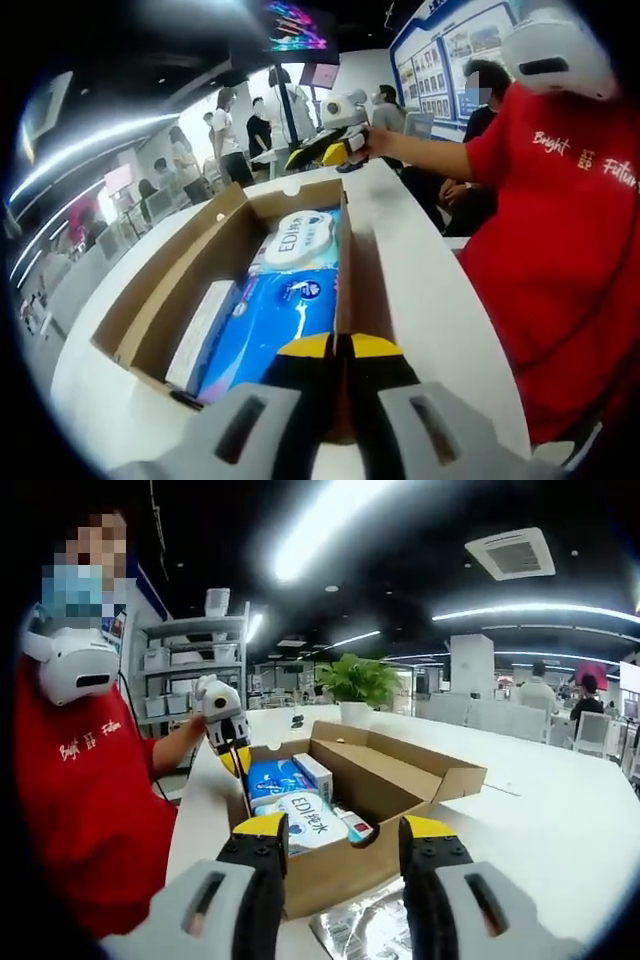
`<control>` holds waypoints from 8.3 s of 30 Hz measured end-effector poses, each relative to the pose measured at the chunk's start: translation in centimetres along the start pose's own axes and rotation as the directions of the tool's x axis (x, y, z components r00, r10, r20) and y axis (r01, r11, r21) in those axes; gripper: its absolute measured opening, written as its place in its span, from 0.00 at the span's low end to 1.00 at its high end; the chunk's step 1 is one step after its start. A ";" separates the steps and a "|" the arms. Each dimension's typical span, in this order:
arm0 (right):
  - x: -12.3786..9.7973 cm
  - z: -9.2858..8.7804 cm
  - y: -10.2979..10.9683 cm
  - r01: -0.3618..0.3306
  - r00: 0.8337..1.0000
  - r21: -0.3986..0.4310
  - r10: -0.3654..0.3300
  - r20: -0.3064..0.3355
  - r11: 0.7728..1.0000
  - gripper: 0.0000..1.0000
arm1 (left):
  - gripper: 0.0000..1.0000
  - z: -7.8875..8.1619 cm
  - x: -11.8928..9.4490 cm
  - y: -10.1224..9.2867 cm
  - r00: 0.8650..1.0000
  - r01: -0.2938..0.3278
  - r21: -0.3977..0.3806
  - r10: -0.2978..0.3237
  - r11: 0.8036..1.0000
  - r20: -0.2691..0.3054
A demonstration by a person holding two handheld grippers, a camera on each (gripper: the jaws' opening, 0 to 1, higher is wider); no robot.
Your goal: Operate the shoe box by opening the lid, removing the specified soft item, and placing it in the target area until the item is outside and the box remains undamaged.
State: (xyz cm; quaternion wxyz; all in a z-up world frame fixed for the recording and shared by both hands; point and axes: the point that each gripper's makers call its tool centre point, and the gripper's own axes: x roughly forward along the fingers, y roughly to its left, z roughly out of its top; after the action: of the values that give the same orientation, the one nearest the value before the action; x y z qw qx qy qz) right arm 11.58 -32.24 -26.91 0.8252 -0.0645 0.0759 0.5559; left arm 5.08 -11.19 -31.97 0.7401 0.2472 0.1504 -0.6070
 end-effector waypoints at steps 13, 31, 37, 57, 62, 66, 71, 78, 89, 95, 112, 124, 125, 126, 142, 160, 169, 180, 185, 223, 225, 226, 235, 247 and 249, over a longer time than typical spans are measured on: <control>0.2 0.6 0.2 -0.013 1.000 -0.035 0.012 -0.016 0.999 0.45 | 0.05 -0.2 0.0 0.0 1.000 0.003 -0.006 -0.004 1.000 -0.015; 1.9 1.7 1.5 -0.085 0.996 -0.094 0.082 -0.037 0.992 0.45 | 0.07 -0.4 0.3 0.0 0.998 -0.015 0.011 0.016 1.000 -0.054; 2.3 1.7 1.4 -0.102 0.994 -0.103 0.098 -0.049 0.989 0.45 | 0.10 -0.5 0.6 -0.1 0.996 -0.015 0.041 0.019 0.999 -0.082; 3.1 2.0 1.8 -0.162 0.980 -0.176 0.138 -0.145 0.971 0.46 | 0.12 -0.8 0.7 0.3 0.993 -0.036 0.009 0.037 0.999 -0.111; 3.8 1.4 2.4 -0.190 0.972 -0.190 0.157 -0.175 0.963 0.46 | 0.12 -0.9 0.6 0.2 0.993 -0.040 0.052 0.045 0.998 -0.110; 4.4 0.7 2.6 -0.221 0.958 -0.197 0.174 -0.227 0.955 0.46 | 0.14 -0.9 0.4 0.3 0.991 -0.064 0.086 0.074 0.994 -0.114; 5.1 0.2 3.1 -0.268 0.934 -0.226 0.194 -0.300 0.936 0.47 | 0.13 -1.0 0.1 0.4 0.986 -0.062 0.040 0.068 0.997 -0.150; 5.7 0.9 3.0 -0.314 0.912 -0.214 0.231 -0.337 0.925 0.46 | 0.06 -1.2 -0.4 -0.2 0.980 -0.009 0.028 0.014 1.000 -0.197; 7.1 -1.3 3.4 -0.374 0.841 -0.153 0.265 -0.472 0.915 0.48 | 0.03 -1.4 -0.3 -0.4 0.972 0.027 -0.015 -0.030 1.000 -0.233; 7.5 -2.1 3.7 -0.399 0.809 -0.144 0.274 -0.520 0.905 0.53 | 0.02 -1.3 -0.3 -0.6 0.975 0.026 -0.019 -0.029 0.999 -0.221; 7.8 -4.1 3.0 -0.424 0.743 -0.121 0.268 -0.613 0.897 0.54 | 0.02 -0.8 0.0 -0.8 0.980 0.030 -0.002 -0.030 1.000 -0.194; 8.6 -5.1 3.4 -0.479 0.698 -0.070 0.331 -0.635 0.875 0.53 | 0.02 -1.1 0.0 -0.3 0.983 0.037 -0.030 -0.042 0.999 -0.181; 8.6 -5.2 3.5 -0.481 0.696 -0.069 0.333 -0.636 0.874 0.54 | 0.02 -1.2 0.0 -0.3 0.982 0.036 -0.031 -0.041 0.999 -0.184; 8.7 -5.2 3.5 -0.485 0.691 -0.066 0.336 -0.640 0.872 0.54 | 0.02 -1.2 0.0 -0.3 0.982 0.034 -0.029 -0.039 0.999 -0.185; 9.5 -6.7 4.0 -0.531 0.585 -0.067 0.309 -0.750 0.845 0.58 | 0.01 -1.6 0.3 -0.1 0.979 0.083 -0.071 -0.095 0.994 -0.179; 9.8 -7.9 4.7 -0.542 0.448 -0.025 0.264 -0.854 0.840 0.62 | 0.01 -1.2 0.2 -0.7 0.983 0.091 -0.089 -0.104 0.992 -0.149; 9.8 -8.5 4.3 -0.518 0.435 -0.073 0.189 -0.880 0.852 0.63 | 0.01 -1.3 0.2 -0.8 0.982 0.092 -0.094 -0.107 0.991 -0.158; 10.6 -10.1 3.8 -0.475 0.358 -0.103 0.084 -0.930 0.874 0.67 | 0.01 -1.2 0.4 -0.8 0.981 0.082 -0.100 -0.098 0.992 -0.168; 10.6 -10.4 3.6 -0.492 0.272 -0.064 0.084 -0.959 0.868 0.68 | 0.01 -1.3 0.4 -0.7 0.980 0.093 -0.104 -0.110 0.990 -0.168; 10.4 -10.6 3.3 -0.472 0.208 -0.066 0.038 -0.977 0.879 0.65 | 0.02 -1.3 0.5 -0.2 0.986 0.060 -0.093 -0.074 0.994 -0.151; 10.5 -10.7 3.2 -0.469 0.188 -0.062 0.031 -0.982 0.881 0.65 | 0.02 -1.3 0.5 -0.3 0.988 0.050 -0.079 -0.061 0.996 -0.145; 10.4 -10.7 3.2 -0.466 0.176 -0.062 0.023 -0.984 0.883 0.65 | 0.02 -1.3 0.5 -0.3 0.988 0.051 -0.069 -0.061 0.996 -0.140; 10.2 -10.8 3.1 -0.465 0.152 -0.063 0.009 -0.988 0.883 0.67 | 0.01 -1.4 0.6 -0.2 0.983 0.082 -0.092 -0.096 0.992 -0.159; 10.3 -10.6 3.3 -0.472 0.221 -0.070 0.041 -0.974 0.879 0.65 | 0.01 -1.3 0.5 -0.5 0.980 0.091 -0.117 -0.109 0.989 -0.164; 10.4 -10.6 3.3 -0.469 0.216 -0.065 0.043 -0.976 0.881 0.65 | 0.01 -1.3 0.5 -0.5 0.979 0.095 -0.119 -0.114 0.988 -0.167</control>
State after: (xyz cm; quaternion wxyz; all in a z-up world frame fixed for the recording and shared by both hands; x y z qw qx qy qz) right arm 11.84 -23.62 -39.46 0.4756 -0.5172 0.4680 0.5360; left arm 4.76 -10.96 -33.43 0.7038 0.2494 0.2605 -0.6121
